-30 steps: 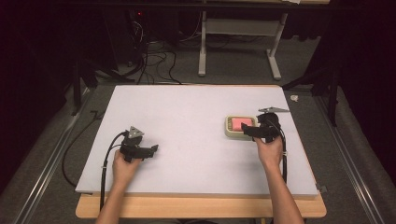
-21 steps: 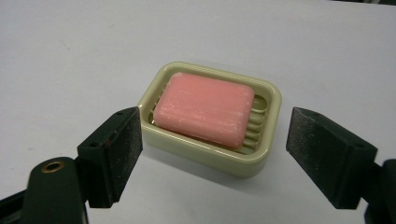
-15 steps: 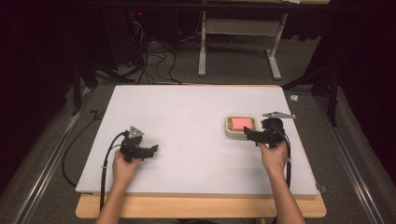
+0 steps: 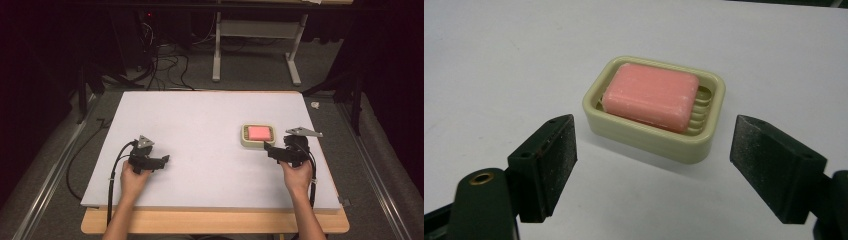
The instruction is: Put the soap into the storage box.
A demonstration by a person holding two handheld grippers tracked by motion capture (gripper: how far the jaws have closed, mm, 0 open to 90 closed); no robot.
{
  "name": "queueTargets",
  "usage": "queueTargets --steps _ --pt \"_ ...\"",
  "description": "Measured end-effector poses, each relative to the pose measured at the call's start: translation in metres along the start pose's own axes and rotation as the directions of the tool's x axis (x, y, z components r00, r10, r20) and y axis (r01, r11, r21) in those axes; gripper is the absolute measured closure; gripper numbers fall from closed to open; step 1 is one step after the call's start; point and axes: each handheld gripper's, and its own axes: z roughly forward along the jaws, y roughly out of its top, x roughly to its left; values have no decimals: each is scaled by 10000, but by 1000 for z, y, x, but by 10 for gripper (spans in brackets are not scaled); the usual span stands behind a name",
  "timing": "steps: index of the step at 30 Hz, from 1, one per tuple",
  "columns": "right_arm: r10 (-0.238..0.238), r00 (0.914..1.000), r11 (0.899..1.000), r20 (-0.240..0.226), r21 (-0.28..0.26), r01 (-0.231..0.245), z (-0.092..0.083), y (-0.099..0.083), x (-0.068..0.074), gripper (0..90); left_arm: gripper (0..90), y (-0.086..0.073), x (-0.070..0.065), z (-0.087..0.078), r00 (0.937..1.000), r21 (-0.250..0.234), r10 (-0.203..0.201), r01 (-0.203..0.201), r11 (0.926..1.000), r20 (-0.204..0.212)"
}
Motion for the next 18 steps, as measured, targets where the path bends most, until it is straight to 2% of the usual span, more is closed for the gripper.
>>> queueTargets --steps 18 --pt "267 9986 9995 -463 -128 -274 -5 -25 3 195 184 0 0 0 10000 -1 -4 4 10000 -4"
